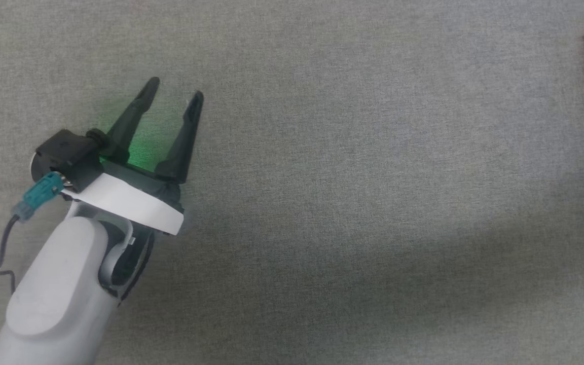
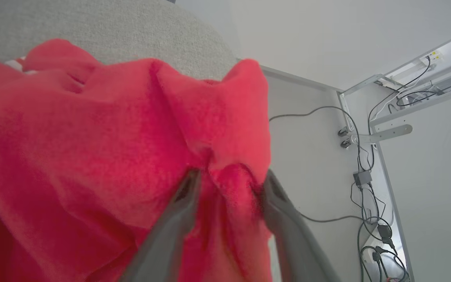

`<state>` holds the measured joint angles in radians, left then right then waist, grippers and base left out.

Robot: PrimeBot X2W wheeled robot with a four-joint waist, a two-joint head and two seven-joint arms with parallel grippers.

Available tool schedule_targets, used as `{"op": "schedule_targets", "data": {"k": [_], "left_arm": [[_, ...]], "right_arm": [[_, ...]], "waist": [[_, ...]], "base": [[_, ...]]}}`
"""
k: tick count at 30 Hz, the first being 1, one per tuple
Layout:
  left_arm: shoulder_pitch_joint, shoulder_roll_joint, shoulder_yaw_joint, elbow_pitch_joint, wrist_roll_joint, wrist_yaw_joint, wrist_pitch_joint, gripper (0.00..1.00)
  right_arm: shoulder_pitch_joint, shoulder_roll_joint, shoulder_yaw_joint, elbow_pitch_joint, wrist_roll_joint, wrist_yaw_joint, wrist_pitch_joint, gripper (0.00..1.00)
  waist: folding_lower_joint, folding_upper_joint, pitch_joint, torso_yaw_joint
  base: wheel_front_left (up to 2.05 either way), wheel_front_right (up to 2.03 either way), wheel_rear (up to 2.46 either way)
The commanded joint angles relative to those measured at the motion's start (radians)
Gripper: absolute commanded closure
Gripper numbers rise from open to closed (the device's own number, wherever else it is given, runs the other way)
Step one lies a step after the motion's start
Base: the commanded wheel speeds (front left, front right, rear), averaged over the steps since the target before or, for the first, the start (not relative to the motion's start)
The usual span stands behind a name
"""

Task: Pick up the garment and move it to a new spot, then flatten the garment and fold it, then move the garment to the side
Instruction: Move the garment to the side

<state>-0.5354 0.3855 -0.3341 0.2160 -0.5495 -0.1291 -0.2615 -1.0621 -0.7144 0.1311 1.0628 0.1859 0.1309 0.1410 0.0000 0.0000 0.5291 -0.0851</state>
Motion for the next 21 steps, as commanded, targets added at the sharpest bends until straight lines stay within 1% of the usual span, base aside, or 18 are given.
{"op": "schedule_targets", "data": {"k": [1,6,10,15,21], "left_arm": [[0.003,0.005,0.008,-0.003,-0.006,-0.002,-0.004,0.0],[0.026,0.012,0.028,-0.011,-0.011,-0.002,-0.004,0.0],[0.048,0.013,0.061,-0.013,-0.021,-0.002,-0.004,0.0],[0.082,0.014,0.09,-0.014,-0.021,-0.002,-0.004,0.0],[0.137,0.006,0.129,0.005,-0.019,-0.002,-0.004,0.0]], "right_arm": [[-0.014,0.013,-0.007,0.012,-0.01,0.0,-0.01,0.0],[-0.038,0.025,-0.022,0.035,-0.024,0.0,-0.017,0.0],[-0.051,0.052,-0.017,0.039,-0.023,0.0,-0.032,0.0],[-0.046,0.087,-0.014,0.031,0.006,0.0,-0.059,0.0],[-0.002,0.139,0.012,-0.006,0.091,0.0,-0.105,0.0]], "waist": [[0.0,0.0,-0.003,-0.001],[0.0,0.0,-0.012,-0.008],[0.0,0.0,-0.032,-0.015],[0.0,0.0,-0.071,-0.013],[0.0,0.0,-0.144,0.003]], "base": [[0.0,0.0,0.0],[0.0,0.0,0.0],[0.0,0.0,0.0],[0.0,0.0,0.0],[0.0,0.0,0.0]]}}
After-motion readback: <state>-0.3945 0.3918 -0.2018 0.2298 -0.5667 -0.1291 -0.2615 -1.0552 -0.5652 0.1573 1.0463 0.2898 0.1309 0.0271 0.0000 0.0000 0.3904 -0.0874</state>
